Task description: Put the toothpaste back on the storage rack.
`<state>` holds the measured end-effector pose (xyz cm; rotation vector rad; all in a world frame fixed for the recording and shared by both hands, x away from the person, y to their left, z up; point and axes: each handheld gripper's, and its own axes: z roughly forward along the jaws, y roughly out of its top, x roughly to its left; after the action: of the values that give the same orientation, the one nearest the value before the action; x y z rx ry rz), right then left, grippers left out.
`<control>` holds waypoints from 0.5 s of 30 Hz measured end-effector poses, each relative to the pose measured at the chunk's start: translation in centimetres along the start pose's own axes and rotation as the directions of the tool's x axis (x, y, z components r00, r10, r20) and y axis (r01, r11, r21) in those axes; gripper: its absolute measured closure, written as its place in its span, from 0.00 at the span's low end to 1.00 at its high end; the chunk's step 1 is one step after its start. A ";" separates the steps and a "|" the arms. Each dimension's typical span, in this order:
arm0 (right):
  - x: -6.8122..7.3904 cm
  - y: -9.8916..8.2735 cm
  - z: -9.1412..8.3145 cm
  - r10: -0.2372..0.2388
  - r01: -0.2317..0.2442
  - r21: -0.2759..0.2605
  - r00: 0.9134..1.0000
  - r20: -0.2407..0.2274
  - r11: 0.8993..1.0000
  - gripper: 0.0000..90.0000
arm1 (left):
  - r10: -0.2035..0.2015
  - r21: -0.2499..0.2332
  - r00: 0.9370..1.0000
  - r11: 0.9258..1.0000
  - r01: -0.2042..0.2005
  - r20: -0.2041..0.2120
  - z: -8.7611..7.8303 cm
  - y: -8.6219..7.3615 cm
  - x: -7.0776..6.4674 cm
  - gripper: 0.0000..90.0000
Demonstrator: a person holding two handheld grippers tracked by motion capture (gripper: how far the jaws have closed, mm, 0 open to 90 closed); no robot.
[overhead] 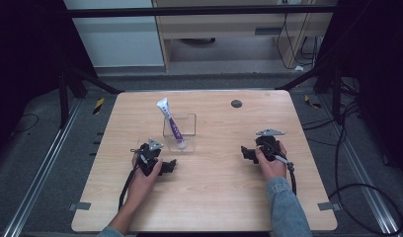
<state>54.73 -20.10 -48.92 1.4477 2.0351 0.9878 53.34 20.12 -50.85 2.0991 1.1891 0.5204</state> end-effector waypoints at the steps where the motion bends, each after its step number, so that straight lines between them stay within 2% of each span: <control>1: -0.1 0.0 0.1 0.007 -0.007 0.000 1.000 0.000 1.000 0.10 | 0.000 0.000 1.000 1.000 0.000 0.000 0.0 0.0 0.0 0.00; 15: -0.8 -0.2 0.5 0.032 -0.032 0.001 0.999 0.029 0.999 0.10 | 0.000 0.000 1.000 1.000 0.000 0.000 0.0 0.0 0.0 0.00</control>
<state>55.29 -20.78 -49.42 1.4913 1.9988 0.9724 53.34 20.12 -50.86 2.0991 1.1891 0.5203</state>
